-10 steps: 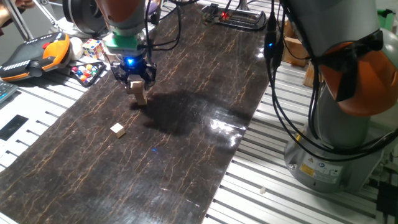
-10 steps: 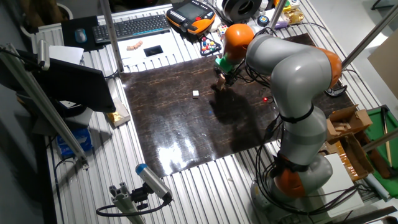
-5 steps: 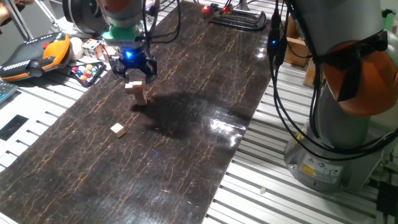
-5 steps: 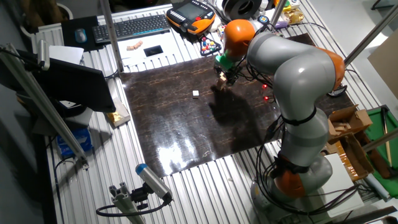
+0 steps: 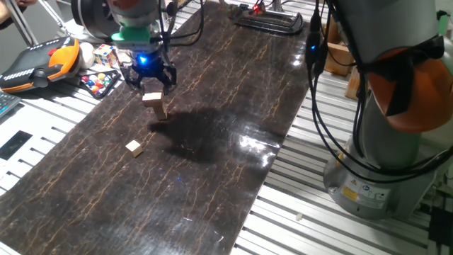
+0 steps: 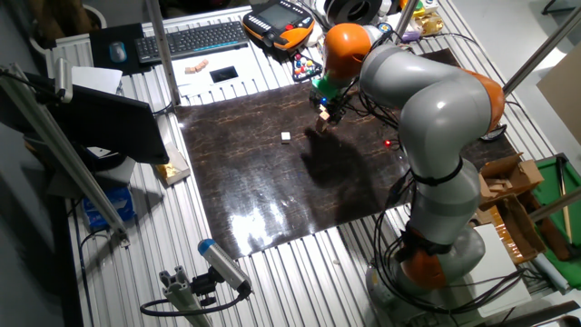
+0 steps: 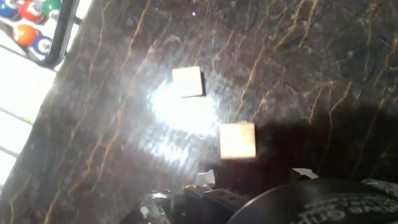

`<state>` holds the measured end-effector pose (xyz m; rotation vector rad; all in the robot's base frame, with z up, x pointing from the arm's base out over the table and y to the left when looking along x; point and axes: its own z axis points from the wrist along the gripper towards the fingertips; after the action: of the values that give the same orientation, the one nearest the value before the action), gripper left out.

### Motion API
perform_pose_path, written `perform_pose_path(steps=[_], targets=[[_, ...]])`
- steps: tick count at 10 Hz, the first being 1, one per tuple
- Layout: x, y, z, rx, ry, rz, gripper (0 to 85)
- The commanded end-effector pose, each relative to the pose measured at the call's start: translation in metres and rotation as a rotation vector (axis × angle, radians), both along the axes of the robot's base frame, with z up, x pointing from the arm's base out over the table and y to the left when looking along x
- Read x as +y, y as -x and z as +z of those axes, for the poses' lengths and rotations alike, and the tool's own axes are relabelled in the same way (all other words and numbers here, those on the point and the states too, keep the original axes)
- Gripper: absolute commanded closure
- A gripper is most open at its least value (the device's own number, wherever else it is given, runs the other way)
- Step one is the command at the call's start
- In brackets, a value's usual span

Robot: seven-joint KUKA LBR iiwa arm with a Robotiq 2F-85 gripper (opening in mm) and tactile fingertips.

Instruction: Stack the blocks in a vertical line of five

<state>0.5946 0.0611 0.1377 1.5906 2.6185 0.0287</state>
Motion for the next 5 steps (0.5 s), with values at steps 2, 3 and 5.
perform_pose_path(steps=[2, 3, 5], targets=[[0.011, 0.0045, -0.006, -0.005, 0.001, 0.027, 25.3], [0.017, 0.0068, -0.011, -0.006, 0.000, 0.042, 28.3], [0.029, 0.0117, -0.020, -0.010, -0.001, 0.059, 30.3]])
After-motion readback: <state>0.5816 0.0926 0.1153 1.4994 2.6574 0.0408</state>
